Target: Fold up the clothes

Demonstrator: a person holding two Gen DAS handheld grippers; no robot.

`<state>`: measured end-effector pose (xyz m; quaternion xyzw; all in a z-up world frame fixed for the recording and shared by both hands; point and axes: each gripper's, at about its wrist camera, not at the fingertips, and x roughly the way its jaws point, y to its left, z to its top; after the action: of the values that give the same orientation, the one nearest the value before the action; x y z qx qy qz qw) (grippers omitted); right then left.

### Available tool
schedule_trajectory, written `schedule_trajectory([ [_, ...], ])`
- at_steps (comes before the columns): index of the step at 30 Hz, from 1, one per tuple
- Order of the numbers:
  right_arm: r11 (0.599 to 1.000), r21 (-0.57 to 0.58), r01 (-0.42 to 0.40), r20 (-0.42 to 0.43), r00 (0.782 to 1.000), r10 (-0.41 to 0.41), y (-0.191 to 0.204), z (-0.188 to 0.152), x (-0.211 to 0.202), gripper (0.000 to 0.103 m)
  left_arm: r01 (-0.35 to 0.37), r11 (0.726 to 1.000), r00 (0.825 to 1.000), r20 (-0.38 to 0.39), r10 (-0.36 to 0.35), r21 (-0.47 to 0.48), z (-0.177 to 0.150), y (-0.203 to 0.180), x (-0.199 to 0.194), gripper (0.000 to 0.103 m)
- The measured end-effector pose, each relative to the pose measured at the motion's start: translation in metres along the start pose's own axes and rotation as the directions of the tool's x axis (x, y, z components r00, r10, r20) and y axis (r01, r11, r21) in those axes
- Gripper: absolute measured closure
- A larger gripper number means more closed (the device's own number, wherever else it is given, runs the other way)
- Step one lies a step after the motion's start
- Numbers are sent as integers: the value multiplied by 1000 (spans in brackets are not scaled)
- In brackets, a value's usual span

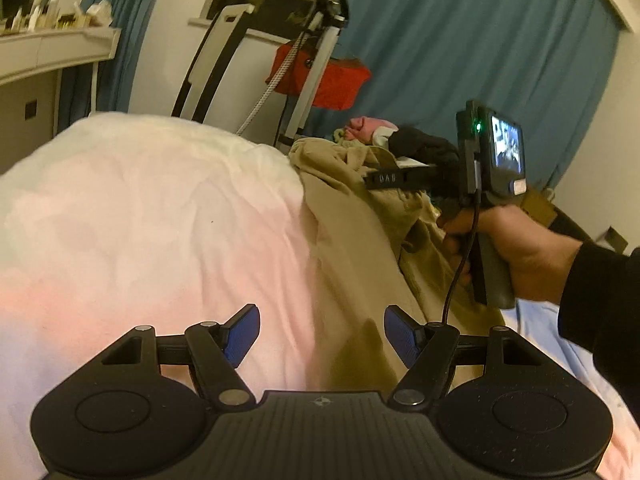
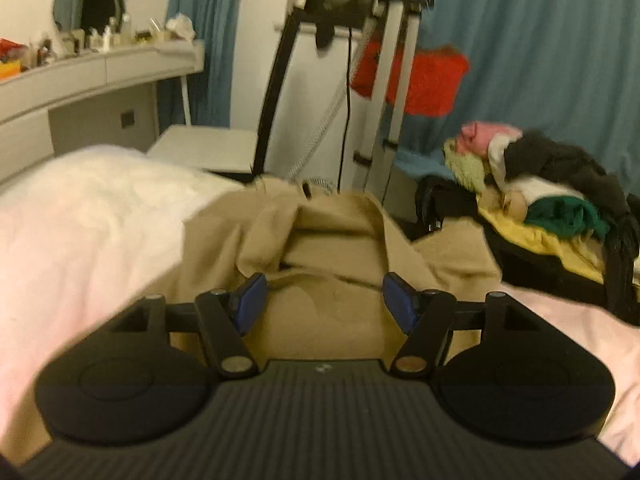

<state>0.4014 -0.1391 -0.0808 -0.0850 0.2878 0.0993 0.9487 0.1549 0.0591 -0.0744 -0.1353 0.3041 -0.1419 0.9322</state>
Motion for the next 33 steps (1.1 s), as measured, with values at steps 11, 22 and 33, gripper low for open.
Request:
schedule_trajectory([
  [11, 884, 465, 42, 131, 985, -116, -53, -35, -45, 95, -5, 1000, 1000, 23, 6, -20, 2, 2, -11, 32],
  [22, 850, 527, 4, 54, 998, -38, -54, -66, -120, 39, -11, 998, 1000, -18, 13, 68, -1, -10, -7, 32],
  [33, 751, 657, -72, -37, 991, 127, -9, -177, -313, 20, 31, 998, 972, -232, -42, -49, -14, -8, -37, 32],
])
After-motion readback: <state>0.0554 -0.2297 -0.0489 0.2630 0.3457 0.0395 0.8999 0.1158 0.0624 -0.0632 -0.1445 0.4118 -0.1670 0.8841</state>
